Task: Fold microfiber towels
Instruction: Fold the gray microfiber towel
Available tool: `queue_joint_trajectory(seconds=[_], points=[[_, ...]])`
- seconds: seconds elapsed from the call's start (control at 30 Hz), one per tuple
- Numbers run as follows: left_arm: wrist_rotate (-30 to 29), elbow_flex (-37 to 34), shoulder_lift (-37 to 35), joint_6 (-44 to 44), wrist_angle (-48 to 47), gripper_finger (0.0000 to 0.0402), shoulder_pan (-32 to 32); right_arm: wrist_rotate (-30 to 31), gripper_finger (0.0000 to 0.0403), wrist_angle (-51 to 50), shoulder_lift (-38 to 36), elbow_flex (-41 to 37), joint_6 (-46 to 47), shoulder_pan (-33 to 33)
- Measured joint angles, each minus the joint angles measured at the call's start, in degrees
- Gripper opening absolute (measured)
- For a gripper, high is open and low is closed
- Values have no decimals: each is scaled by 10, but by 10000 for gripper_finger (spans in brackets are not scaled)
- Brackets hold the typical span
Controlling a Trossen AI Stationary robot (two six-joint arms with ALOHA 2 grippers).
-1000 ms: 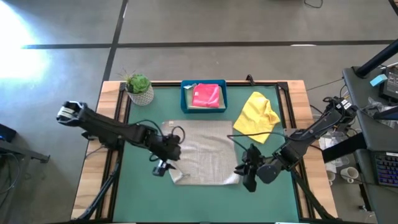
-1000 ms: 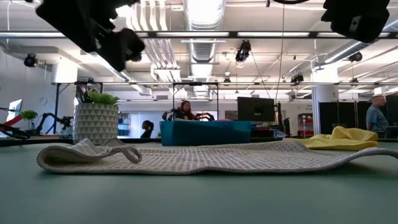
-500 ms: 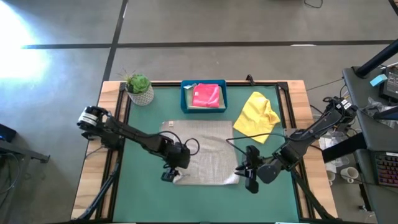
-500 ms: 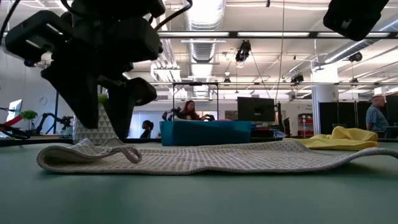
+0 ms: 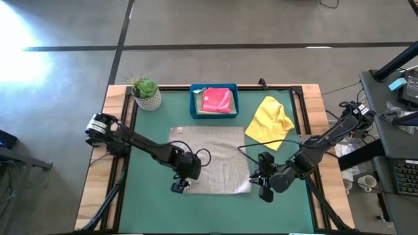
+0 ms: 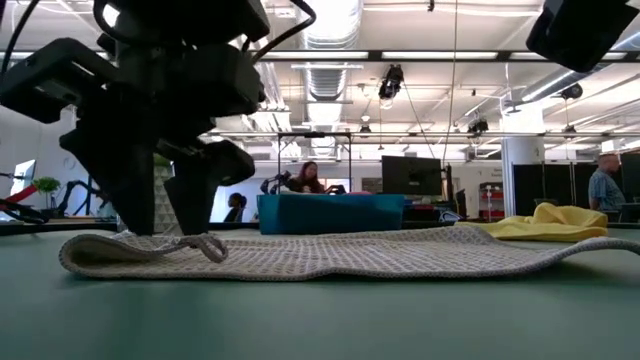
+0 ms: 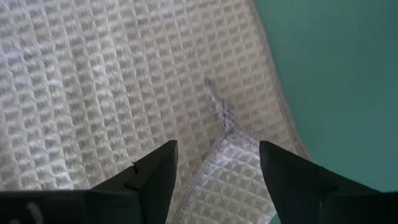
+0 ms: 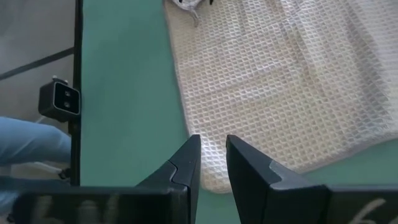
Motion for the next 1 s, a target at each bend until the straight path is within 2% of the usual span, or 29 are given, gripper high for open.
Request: queue_joint_trajectory(seconds=[0.37,0.47,0.83,1.0], points=[[-5,-3,10,-12,1,211,-4,0,68,-15,0,0,-1,0],[-6,-3,8,-12,-1,199,-5,0,68,-15,0,0,-1,0],[-7,-4,7,-11,0,77,-21,0,68,-17,0,-4,-3,0],[-7,-5,9,-10,0,36,-25,0,68,-17,0,-9,-3,0]])
